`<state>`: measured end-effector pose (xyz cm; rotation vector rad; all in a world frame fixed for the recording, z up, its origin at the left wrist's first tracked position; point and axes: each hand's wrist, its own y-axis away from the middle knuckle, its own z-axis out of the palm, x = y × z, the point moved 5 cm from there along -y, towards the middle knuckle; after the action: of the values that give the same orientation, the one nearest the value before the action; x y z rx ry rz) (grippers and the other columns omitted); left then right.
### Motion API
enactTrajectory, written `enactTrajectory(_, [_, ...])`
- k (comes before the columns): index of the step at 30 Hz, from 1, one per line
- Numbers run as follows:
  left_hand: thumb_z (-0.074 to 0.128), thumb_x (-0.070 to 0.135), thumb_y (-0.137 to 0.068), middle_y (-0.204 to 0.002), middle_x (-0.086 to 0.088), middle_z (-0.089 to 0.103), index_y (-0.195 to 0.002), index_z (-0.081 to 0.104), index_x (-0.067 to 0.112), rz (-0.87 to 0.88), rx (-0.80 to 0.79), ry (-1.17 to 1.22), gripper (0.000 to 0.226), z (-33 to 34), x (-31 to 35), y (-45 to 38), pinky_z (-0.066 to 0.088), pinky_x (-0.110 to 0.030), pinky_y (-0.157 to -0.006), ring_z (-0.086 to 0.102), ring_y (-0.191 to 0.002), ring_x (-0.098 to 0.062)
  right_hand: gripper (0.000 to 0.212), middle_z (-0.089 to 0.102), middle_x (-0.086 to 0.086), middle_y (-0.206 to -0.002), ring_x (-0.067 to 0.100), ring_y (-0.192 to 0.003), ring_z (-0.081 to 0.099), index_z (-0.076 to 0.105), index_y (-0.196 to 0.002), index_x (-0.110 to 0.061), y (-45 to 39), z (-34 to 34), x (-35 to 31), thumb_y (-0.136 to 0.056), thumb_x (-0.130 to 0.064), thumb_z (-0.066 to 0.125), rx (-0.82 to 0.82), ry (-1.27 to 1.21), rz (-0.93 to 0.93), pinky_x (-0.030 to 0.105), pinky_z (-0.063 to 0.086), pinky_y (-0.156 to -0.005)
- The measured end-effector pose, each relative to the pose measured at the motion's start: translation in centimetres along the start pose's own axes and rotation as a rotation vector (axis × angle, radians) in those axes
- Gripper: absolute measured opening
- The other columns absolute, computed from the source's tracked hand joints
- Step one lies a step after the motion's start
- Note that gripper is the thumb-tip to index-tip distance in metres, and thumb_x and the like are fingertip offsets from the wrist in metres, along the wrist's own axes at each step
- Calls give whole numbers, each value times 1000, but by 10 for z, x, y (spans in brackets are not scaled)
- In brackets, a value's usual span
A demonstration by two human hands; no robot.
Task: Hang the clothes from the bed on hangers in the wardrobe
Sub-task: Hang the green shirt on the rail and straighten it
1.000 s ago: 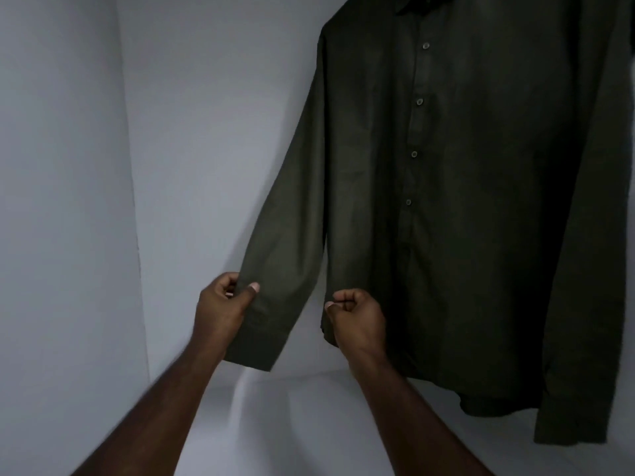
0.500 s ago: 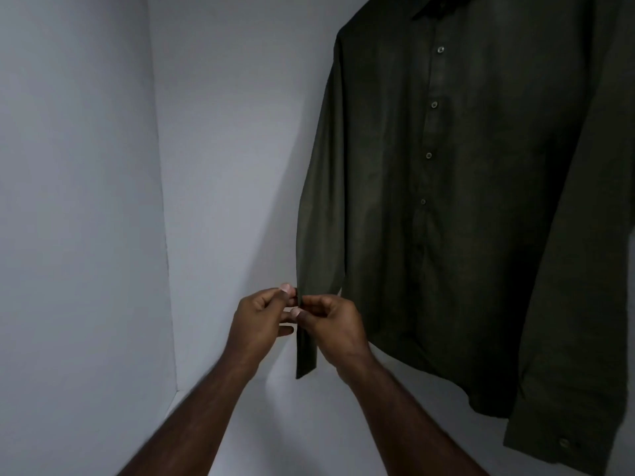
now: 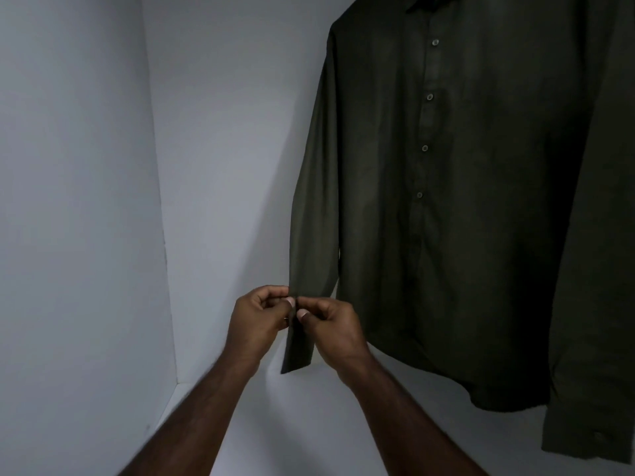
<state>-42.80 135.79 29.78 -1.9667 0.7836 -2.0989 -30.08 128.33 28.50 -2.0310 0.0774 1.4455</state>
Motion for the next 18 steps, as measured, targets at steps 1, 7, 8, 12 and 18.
enactTrajectory(1, [72, 12, -90, -93, 1, 76, -105, 74, 18, 18, 18, -37, 16, -1, 1, 0, 62, -29, -74, 73, -89, -17, 24, 72, -11, -113, 5, -104, 67, 72, -119, -24, 2, -1, 4, -98, -17, 62, 12, -3, 21, 30, 55, -97])
enactTrajectory(7, [74, 14, -89, -92, 1, 76, -103, 75, 19, 25, 12, -23, 15, 4, 3, 9, 61, -28, -70, 73, -87, -16, 24, 74, -12, -109, 3, -102, 68, 73, -118, -23, 12, 0, 10, -95, -21, 66, 12, 6, 5, 31, 55, -97])
enactTrajectory(8, [74, 13, -90, -92, 0, 76, -103, 75, 18, 18, 3, -5, 14, 5, 3, 11, 62, -29, -71, 73, -88, -17, 23, 74, -12, -107, 2, -101, 68, 74, -117, -23, 14, 0, 9, -95, -22, 67, 8, 19, -7, 30, 56, -95])
enactTrajectory(12, [71, 13, -91, -94, 0, 76, -103, 75, 17, 7, -18, 23, 13, 7, 5, 18, 61, -29, -71, 74, -89, -16, 30, 74, -11, -110, 3, -100, 69, 72, -121, -23, 19, 3, 4, -92, -29, 70, -1, 59, -25, 30, 57, -93])
enactTrajectory(18, [66, 10, -95, -91, -8, 77, -104, 73, 11, -98, -41, 147, 12, 5, -3, 24, 61, -28, -71, 76, -85, -21, 23, 74, -6, -104, 6, -91, 68, 73, -117, -20, 30, -10, 3, -99, -20, 59, 93, 179, -42, 23, 57, -85])
